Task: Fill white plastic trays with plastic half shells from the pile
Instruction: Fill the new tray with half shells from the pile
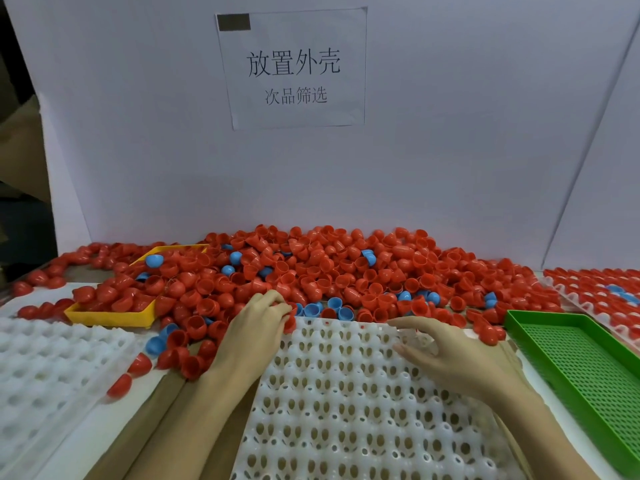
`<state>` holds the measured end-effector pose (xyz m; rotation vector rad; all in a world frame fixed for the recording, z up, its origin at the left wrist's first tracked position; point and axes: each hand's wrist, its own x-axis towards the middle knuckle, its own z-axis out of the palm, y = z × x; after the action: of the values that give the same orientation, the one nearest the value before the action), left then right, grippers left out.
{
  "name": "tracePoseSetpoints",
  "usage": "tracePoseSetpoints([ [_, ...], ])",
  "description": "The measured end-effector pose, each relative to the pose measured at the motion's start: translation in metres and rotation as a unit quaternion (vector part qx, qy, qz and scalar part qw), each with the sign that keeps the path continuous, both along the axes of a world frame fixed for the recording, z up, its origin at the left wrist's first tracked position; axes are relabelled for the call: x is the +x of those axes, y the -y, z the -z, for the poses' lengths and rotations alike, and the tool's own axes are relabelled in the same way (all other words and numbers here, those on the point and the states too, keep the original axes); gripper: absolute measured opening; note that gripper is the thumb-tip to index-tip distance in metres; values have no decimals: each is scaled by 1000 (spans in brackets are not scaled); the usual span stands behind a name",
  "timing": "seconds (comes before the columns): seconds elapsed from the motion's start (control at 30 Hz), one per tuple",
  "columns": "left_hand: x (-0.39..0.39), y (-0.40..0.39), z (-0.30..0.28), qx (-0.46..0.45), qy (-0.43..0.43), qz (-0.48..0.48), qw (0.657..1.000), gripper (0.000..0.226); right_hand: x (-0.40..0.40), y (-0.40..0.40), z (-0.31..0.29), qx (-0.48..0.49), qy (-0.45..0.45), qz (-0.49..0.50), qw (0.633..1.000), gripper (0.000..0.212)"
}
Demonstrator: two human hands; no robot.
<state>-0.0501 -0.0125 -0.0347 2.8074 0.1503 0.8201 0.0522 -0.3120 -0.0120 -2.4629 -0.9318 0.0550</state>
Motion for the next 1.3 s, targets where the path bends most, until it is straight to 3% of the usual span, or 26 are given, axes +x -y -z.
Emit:
tracePoseSetpoints([
  [0.3, 1, -6, 1, 11, -59, 45, 997, 31, 11, 8, 8, 3, -10, -24, 1000, 41],
  [0.4, 2, -6, 0, 3, -48, 39, 998, 30, 17, 11, 6, 79, -2, -7, 997, 34],
  [0.5, 1, -8, -1, -2, -41, 32, 999, 29, 26, 22, 3, 195, 55, 78, 976, 25],
  [0.57, 0, -8, -3, 1, -35, 33, 999, 28, 33, 31, 5, 223, 103, 147, 958, 24],
  [0.67, -1, -5, -7, -3, -18, 39, 999, 24, 44, 42, 18, 133, 133, 242, 952, 33],
  [0.77, -3, -1, -11, -2, -10, 44, 999, 22, 51, 48, 33, 7, 77, 308, 948, 31],
  [0.83, -4, 1, -12, -5, -9, 49, 999, 20, 54, 51, 36, -12, 57, 320, 946, 27],
  [0.97, -7, 7, -18, -1, 8, 54, 998, 14, 49, 50, 22, 150, 82, 296, 940, 21],
  [1.07, -8, 20, -24, -8, 29, 70, 997, 12, 36, 42, 5, 321, -5, 233, 918, 18],
  [1.1, -8, 26, -25, -22, 36, 84, 996, 13, 32, 37, 0, 383, -76, 195, 900, 17],
  [1.17, -8, 41, -26, -78, 48, 127, 988, 18, 23, 28, -10, 484, -268, 95, 828, 23],
  [1.23, -9, 59, -27, -162, 33, 181, 969, 31, 14, 19, -14, 492, -403, 16, 771, 28],
  [1.3, -12, 75, -28, -239, -5, 235, 942, 50, 7, 8, -13, 455, -459, -51, 761, 28],
])
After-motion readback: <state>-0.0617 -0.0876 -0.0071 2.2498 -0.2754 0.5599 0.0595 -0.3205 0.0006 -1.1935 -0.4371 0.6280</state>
